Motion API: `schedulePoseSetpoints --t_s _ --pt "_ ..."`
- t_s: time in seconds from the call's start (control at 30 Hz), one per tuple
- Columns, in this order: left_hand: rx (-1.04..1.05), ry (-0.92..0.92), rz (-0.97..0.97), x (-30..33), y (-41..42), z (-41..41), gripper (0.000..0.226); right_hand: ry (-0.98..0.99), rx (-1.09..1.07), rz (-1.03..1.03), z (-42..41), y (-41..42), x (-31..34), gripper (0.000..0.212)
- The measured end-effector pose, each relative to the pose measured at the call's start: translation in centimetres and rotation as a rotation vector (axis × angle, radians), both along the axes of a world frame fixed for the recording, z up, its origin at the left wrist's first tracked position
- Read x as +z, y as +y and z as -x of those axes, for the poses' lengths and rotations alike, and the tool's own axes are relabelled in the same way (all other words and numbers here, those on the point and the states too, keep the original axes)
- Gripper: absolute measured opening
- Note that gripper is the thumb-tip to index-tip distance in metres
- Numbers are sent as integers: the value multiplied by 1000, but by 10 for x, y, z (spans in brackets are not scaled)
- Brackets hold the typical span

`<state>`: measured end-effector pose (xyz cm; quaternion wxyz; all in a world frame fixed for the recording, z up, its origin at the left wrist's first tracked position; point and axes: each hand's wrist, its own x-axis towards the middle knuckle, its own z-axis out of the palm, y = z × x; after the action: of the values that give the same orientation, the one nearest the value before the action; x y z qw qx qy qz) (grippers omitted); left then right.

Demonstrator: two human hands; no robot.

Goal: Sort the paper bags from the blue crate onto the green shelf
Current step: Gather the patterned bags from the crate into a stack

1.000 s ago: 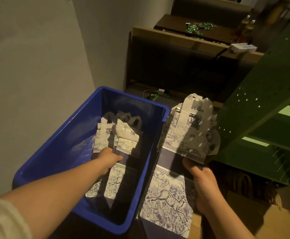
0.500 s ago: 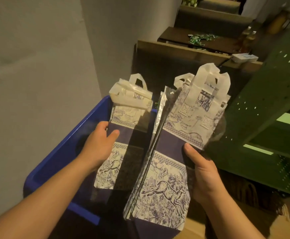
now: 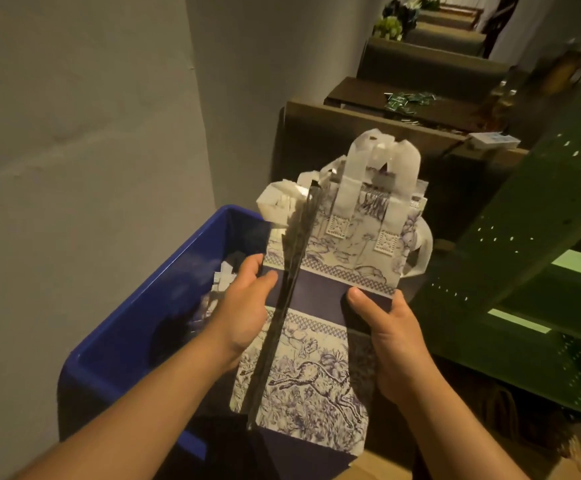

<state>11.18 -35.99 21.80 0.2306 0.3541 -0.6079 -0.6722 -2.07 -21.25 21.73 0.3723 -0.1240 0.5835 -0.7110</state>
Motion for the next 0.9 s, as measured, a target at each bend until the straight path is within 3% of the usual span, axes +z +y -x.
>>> schedulePoseSetpoints --t_s 0.13,0.27,0.37,0.6,0.77,0.9 --pt "-102 38 -85 -8 18 3 24 14 22 -79 -3 4 -10 40" --pt "-203 73 -216 -23 31 9 97 14 49 -132 -6 9 -14 44" --pt "-191 72 -237 -23 32 13 112 -38 16 -147 -7 14 -16 55" --pt "-164 -29 -84 -27 42 20 47 -172 -51 -194 -7 18 -11 28" --pt "-176 -73 -13 -29 42 18 40 -219 -59 -188 -8 18 -15 32" --pt "-264 -64 -192 -25 33 17 34 -183 -90 -199 -8 17 -17 48"
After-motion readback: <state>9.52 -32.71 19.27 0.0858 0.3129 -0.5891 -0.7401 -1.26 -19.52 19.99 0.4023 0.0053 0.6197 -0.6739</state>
